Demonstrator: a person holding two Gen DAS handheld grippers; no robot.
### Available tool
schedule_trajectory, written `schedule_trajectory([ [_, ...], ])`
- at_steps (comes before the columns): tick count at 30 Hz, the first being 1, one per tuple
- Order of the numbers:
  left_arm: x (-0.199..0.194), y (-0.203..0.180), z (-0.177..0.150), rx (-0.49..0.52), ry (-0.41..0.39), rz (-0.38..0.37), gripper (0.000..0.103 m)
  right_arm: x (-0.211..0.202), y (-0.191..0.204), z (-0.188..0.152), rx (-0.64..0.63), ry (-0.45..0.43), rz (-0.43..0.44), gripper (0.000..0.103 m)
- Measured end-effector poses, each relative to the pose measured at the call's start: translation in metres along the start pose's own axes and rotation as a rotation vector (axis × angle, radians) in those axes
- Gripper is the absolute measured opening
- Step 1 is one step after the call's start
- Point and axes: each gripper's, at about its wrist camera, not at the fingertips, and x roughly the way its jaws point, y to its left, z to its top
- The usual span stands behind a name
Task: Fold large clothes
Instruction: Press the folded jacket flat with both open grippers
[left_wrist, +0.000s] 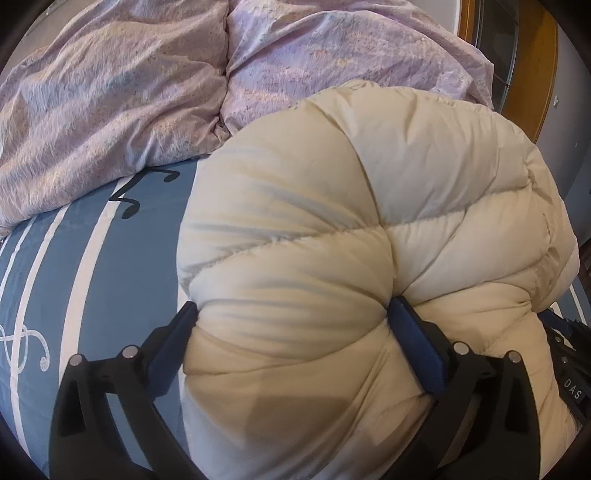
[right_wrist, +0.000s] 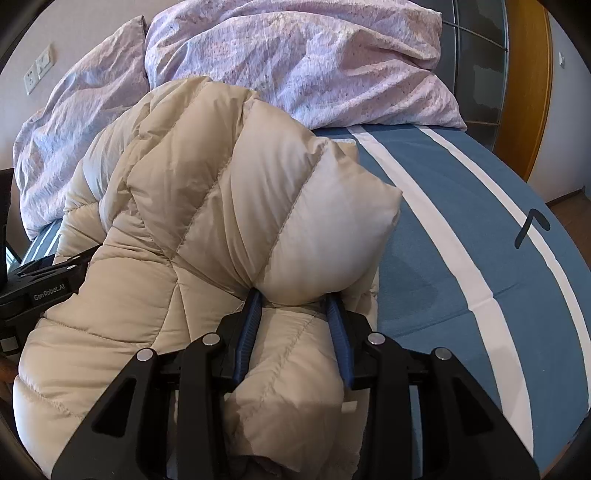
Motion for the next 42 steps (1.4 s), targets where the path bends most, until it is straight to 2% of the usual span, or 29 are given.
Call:
schedule_trajectory([
  [13, 0.0004, -0.0019, -0.0005, 0.010, -0.012, 0.018, 0.101, 0.0003, 0.0026, -0.0004, -0.018, -0.021, -0.030, 0.039],
  [42, -0.0010, -0.0030, -0.0022, 0.010, -0.036, 0.036, 0.101, 0.0004, 0.0000, 0.0001, -0.019, -0.025, -0.026, 0.040],
])
